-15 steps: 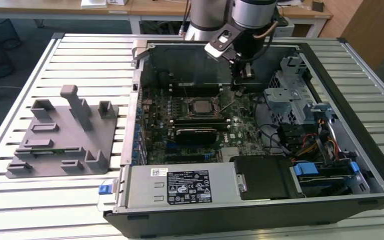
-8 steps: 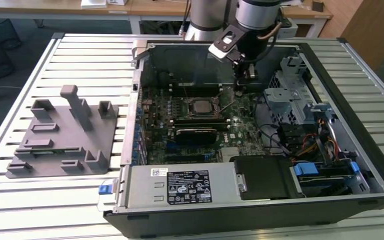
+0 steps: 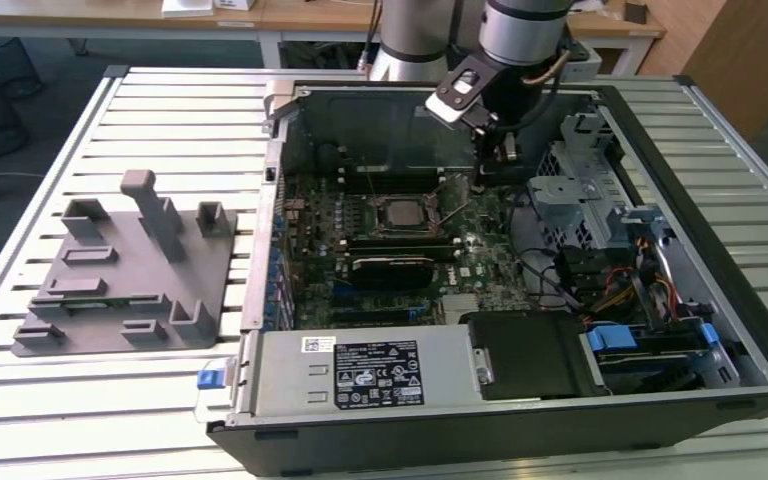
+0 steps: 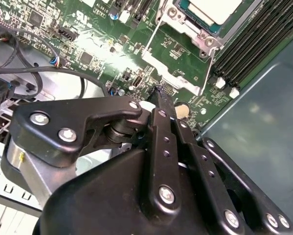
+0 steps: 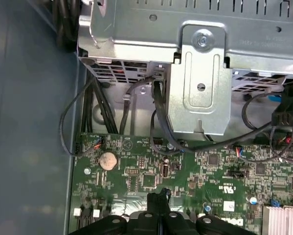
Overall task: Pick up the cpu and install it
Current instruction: 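Close the cpu cover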
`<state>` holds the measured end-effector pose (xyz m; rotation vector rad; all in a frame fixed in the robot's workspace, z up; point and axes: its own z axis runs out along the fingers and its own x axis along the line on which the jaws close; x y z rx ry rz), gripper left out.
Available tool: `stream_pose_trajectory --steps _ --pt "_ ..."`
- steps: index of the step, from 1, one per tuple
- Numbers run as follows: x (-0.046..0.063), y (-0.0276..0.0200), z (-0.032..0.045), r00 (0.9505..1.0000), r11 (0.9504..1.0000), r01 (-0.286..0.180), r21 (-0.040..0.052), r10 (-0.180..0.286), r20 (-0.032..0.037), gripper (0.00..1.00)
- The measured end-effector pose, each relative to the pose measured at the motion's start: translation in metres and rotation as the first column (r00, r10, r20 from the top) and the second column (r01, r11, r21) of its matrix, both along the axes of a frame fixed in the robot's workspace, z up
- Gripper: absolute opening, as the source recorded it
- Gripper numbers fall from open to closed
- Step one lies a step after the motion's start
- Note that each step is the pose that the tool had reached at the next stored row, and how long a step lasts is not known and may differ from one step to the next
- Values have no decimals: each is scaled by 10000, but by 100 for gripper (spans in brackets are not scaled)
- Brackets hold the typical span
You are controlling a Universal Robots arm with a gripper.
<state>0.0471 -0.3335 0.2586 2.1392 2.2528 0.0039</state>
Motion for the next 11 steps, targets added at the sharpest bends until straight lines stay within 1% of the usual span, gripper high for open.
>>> stream_pose_trajectory --steps 5,11 --pt "30 3 -66 10000 10000 0 1 0 -2 11" --pt "32 5 -157 10000 10000 0 0 0 -2 11"
